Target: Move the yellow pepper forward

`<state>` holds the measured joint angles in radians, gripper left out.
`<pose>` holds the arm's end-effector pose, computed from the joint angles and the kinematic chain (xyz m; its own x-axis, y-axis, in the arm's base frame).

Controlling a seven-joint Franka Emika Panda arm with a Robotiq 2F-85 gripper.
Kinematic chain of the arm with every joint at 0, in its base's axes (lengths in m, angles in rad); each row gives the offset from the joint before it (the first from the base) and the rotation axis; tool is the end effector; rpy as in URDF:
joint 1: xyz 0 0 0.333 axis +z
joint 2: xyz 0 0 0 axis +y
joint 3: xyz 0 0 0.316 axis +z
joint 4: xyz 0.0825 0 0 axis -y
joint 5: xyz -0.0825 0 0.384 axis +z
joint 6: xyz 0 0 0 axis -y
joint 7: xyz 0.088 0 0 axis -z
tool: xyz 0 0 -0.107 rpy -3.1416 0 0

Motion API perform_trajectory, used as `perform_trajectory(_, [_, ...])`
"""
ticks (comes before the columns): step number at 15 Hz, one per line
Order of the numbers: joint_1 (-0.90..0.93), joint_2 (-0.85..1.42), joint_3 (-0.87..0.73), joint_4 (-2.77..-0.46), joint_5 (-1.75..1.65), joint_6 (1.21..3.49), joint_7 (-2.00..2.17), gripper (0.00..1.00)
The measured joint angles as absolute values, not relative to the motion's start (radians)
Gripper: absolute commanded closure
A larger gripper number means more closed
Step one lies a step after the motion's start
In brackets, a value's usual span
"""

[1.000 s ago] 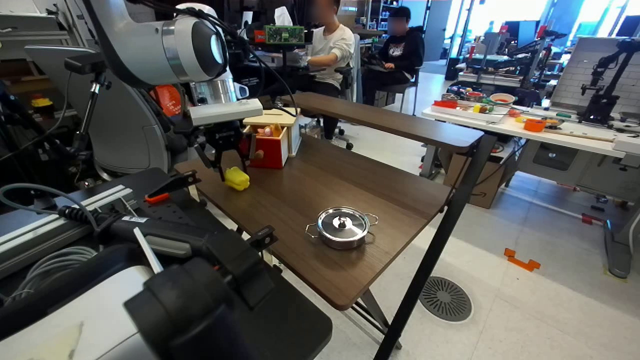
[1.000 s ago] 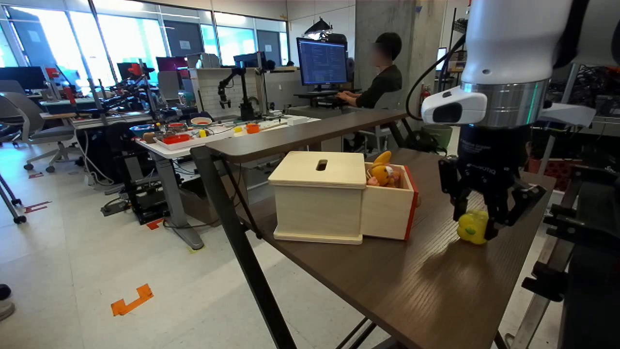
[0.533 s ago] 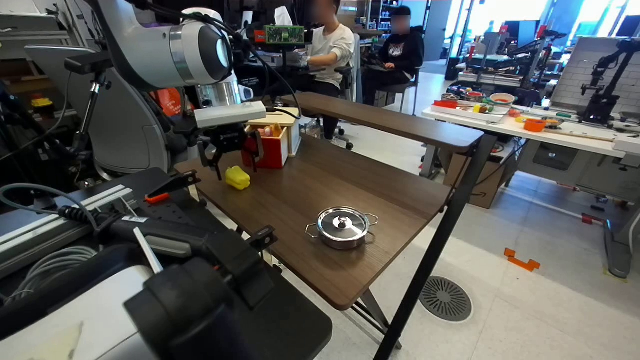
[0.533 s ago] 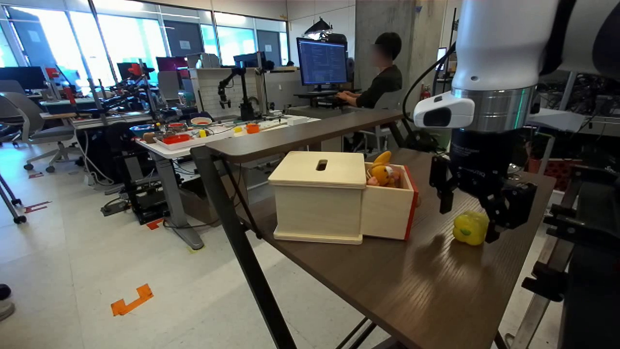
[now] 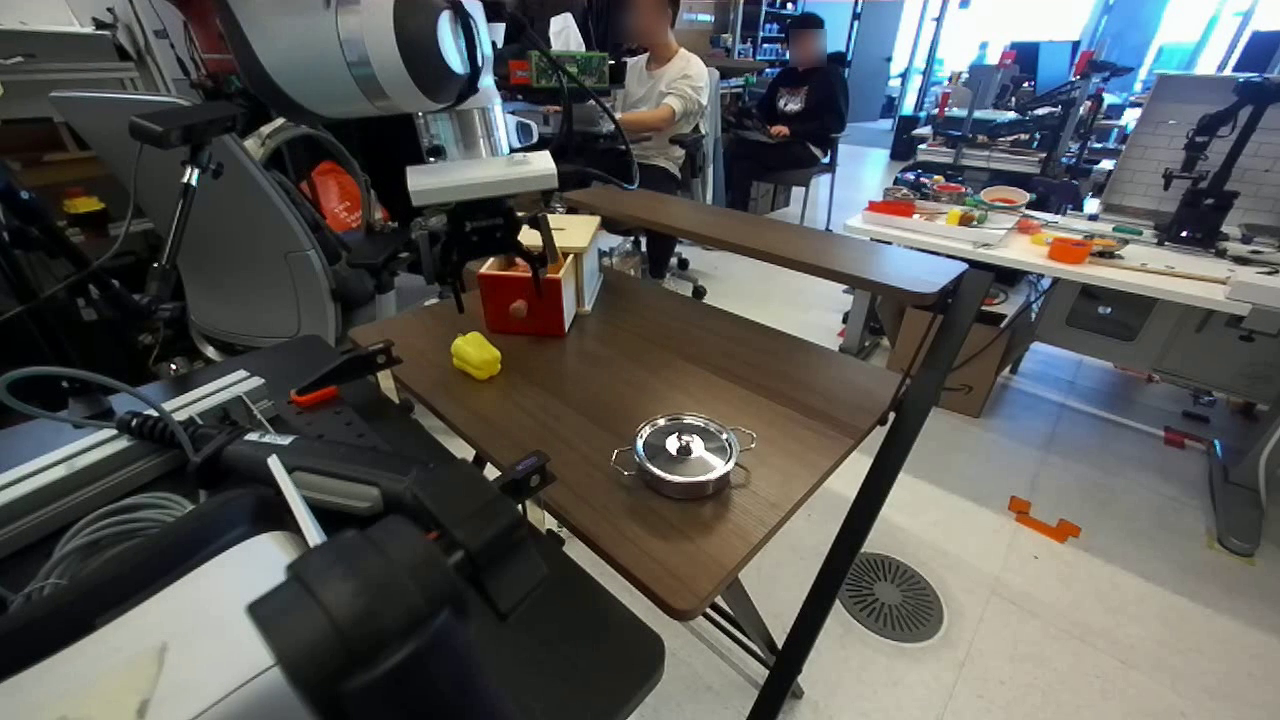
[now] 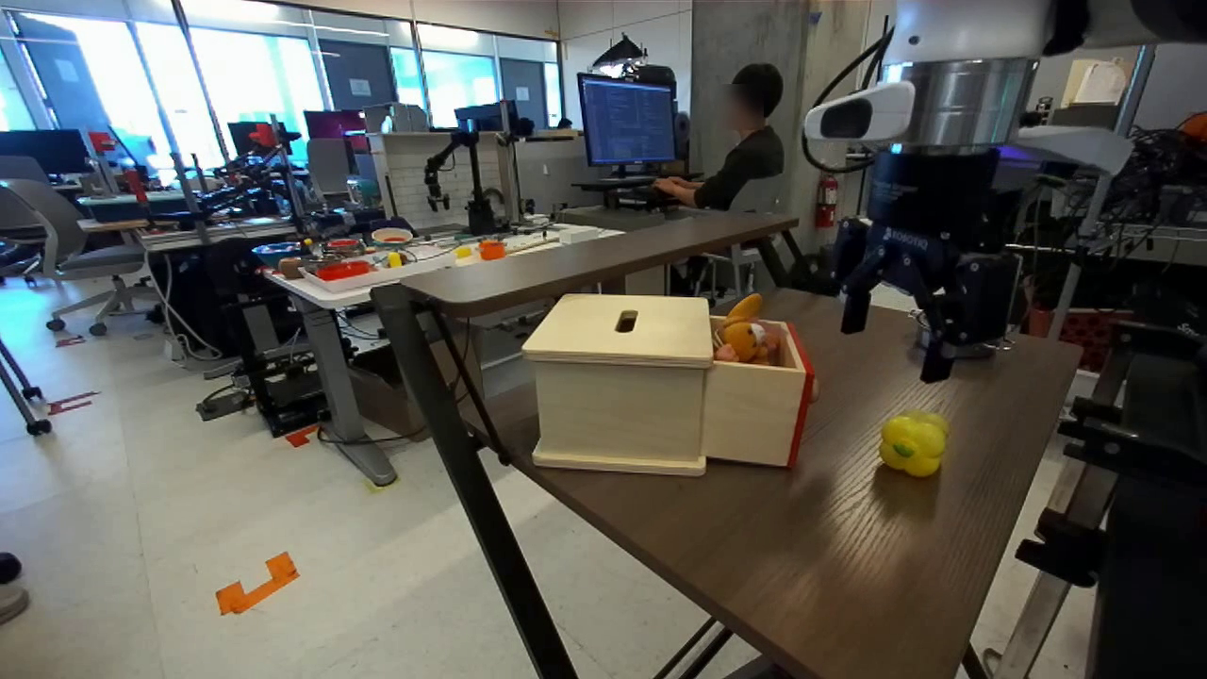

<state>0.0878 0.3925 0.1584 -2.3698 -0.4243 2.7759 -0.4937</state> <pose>0.4822 0.1443 0.1636 0.4349 0.8997 -0.0378 0.8980 -0.4302 0.0919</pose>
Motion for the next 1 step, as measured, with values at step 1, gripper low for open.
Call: perform_trajectory(1, [0.065, 0.376, 0.178, -2.386, -0.399, 2.774, -0.524, 0.00])
